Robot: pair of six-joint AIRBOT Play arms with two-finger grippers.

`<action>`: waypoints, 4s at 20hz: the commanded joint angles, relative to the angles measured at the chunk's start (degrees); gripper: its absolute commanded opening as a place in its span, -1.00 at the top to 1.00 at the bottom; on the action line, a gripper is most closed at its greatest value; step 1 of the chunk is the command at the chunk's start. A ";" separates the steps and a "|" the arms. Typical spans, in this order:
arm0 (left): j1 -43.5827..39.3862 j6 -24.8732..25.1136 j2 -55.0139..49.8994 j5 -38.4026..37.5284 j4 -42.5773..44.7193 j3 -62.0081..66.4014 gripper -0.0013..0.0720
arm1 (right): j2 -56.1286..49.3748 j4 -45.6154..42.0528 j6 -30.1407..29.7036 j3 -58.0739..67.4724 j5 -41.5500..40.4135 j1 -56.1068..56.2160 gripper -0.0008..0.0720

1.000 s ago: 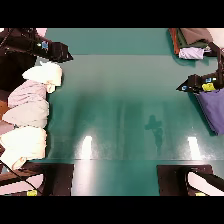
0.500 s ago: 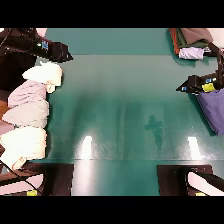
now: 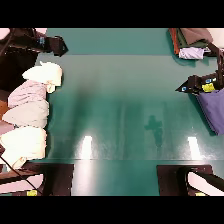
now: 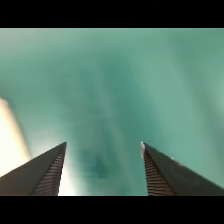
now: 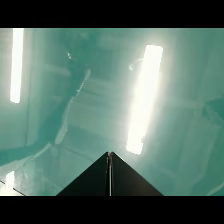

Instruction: Fold the shirts.

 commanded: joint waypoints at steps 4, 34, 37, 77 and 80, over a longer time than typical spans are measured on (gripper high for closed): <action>5.99 -7.72 -14.53 6.03 17.18 -0.07 -0.57 | 0.04 0.33 0.02 0.07 -0.63 0.04 0.93; -14.16 -0.74 4.11 -21.31 10.54 17.29 0.90 | 0.09 4.57 0.00 20.39 -11.54 0.04 0.93; -22.71 -1.03 4.11 -19.12 5.97 8.15 0.90 | 0.09 4.59 0.00 22.97 -10.91 0.04 0.93; -0.15 11.30 -0.79 -1.11 -17.49 -17.51 0.90 | 2.23 -1.44 -0.02 1.25 4.37 0.92 0.18; -0.17 11.32 3.91 -6.60 -14.97 -17.55 0.90 | -1.33 -1.25 -1.86 -13.73 -1.99 4.55 -0.61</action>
